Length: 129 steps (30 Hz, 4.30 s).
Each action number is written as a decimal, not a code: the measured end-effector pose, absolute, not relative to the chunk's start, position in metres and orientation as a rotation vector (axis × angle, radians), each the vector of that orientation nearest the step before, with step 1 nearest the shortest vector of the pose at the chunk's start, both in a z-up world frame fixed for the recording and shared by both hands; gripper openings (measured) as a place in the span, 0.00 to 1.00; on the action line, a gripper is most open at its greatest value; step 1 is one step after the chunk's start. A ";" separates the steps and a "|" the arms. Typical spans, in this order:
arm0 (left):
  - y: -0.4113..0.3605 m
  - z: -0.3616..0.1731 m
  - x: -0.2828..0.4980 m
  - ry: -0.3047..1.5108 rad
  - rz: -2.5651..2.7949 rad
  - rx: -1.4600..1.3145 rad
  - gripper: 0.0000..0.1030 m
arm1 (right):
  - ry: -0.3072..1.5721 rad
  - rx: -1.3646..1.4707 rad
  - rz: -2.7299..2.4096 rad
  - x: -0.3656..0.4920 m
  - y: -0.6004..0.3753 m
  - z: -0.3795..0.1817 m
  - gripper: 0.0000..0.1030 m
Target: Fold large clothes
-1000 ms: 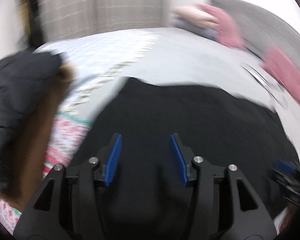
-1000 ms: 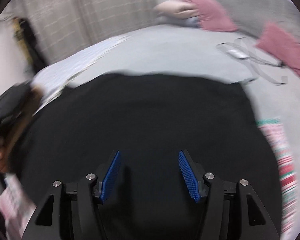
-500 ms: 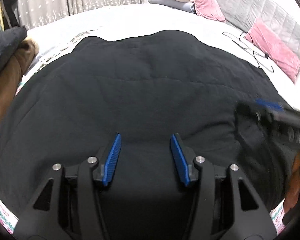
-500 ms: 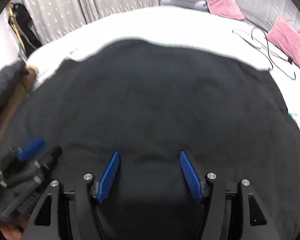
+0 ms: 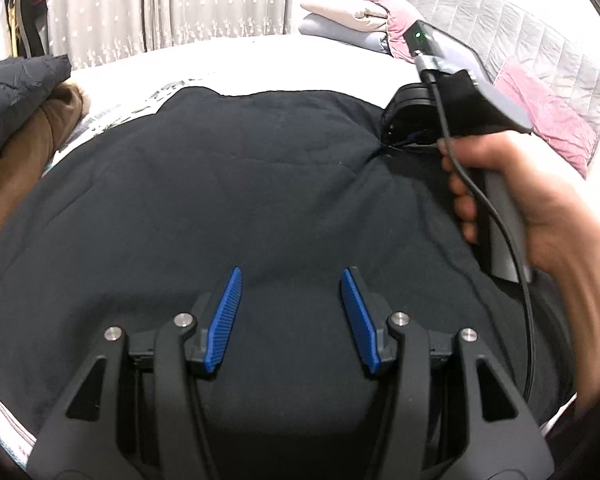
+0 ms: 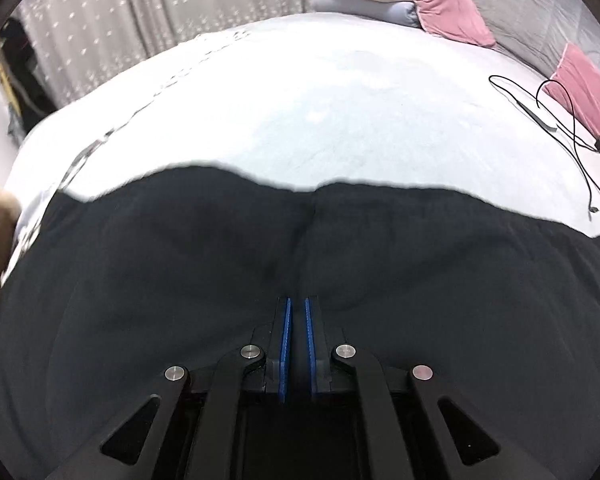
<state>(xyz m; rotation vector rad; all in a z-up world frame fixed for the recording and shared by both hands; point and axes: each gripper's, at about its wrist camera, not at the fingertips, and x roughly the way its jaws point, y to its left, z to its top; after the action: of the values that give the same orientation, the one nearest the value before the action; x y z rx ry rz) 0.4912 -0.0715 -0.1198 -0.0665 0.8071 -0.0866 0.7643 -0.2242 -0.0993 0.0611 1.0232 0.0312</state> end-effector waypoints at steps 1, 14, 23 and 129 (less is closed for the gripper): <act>-0.071 -0.119 0.492 0.813 -0.093 -0.069 0.52 | 1.025 0.055 0.020 0.768 -0.222 -0.101 0.05; 0.068 -0.078 0.478 0.874 0.084 -0.318 0.53 | 1.012 0.104 0.227 0.543 -0.287 -0.056 0.21; 0.083 -0.084 0.443 0.896 0.161 -0.068 0.60 | 0.893 0.272 -0.022 0.429 -0.427 -0.056 0.21; -0.239 -0.104 0.585 0.849 0.027 0.698 0.82 | 0.696 0.982 0.169 0.339 -0.496 -0.119 0.53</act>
<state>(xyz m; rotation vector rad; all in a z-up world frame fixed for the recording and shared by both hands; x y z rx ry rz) 0.5848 -0.2395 -0.1041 0.6976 0.8493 0.0267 0.3391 -0.4957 -0.1192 0.9822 0.6956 0.1694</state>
